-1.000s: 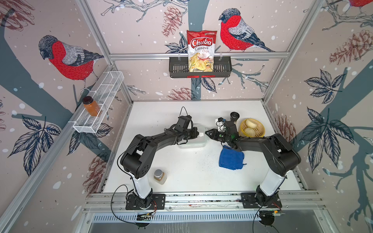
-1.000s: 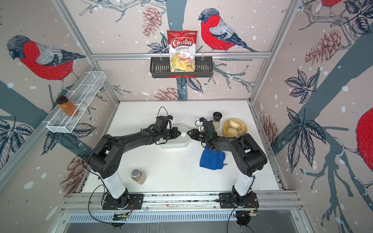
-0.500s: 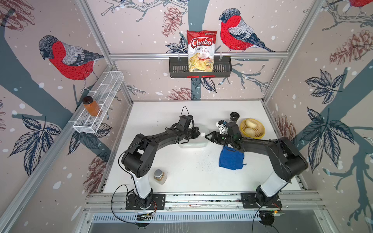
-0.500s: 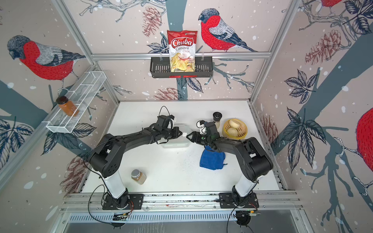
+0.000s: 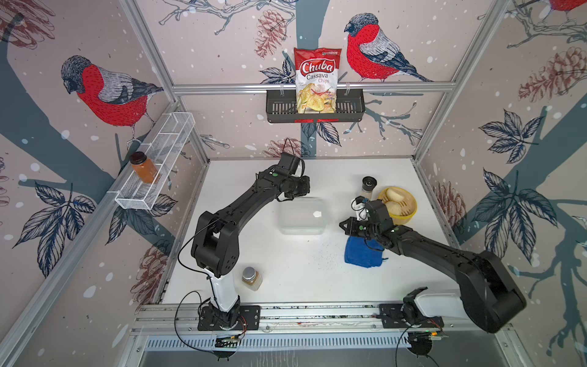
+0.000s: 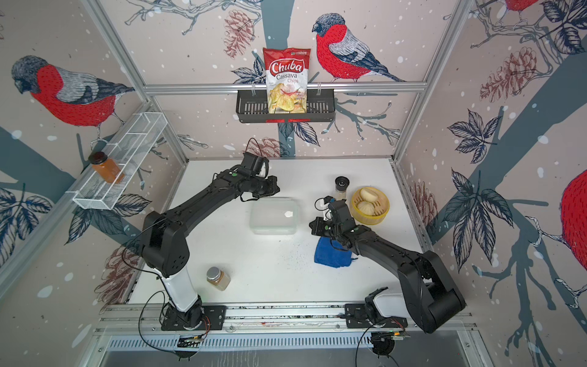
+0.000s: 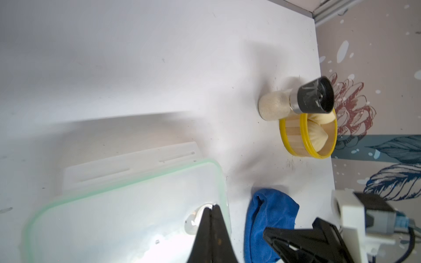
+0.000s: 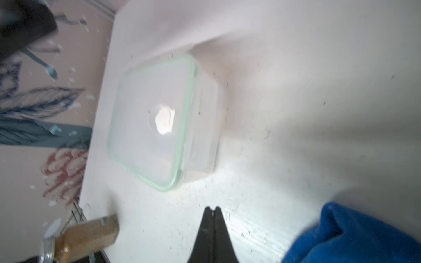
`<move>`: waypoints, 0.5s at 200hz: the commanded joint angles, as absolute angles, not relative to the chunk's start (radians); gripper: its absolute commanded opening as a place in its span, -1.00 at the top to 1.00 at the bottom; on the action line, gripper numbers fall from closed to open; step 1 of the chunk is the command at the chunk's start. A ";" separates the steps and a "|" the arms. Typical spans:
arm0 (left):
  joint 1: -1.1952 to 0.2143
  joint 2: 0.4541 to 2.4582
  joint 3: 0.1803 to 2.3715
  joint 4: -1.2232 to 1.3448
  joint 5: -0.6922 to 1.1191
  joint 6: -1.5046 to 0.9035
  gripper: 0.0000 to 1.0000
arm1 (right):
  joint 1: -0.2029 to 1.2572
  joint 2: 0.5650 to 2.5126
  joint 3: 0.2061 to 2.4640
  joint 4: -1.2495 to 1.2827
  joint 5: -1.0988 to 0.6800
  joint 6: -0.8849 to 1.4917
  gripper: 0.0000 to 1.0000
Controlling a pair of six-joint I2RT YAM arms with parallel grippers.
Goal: Wipe the insides of the lunch boxes
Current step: Adjust the lunch box at the center of the board.
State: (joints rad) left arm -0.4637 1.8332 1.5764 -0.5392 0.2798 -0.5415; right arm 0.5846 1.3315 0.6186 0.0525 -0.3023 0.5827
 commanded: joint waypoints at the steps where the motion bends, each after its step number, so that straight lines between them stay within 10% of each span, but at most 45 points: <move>1: -0.409 1.868 1.590 -0.598 0.249 -0.513 1.00 | 0.666 1.355 0.633 0.016 -0.214 0.596 1.00; 100: -0.342 2.043 1.624 -0.529 0.240 -0.513 1.00 | 0.779 1.658 0.824 0.130 -0.262 0.618 1.00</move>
State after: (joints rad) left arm -0.3431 2.0384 1.6421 -0.5488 0.2394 -0.5228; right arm 0.7860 1.6196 0.7788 0.0967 -0.2607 0.6338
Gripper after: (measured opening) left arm 0.069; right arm 0.049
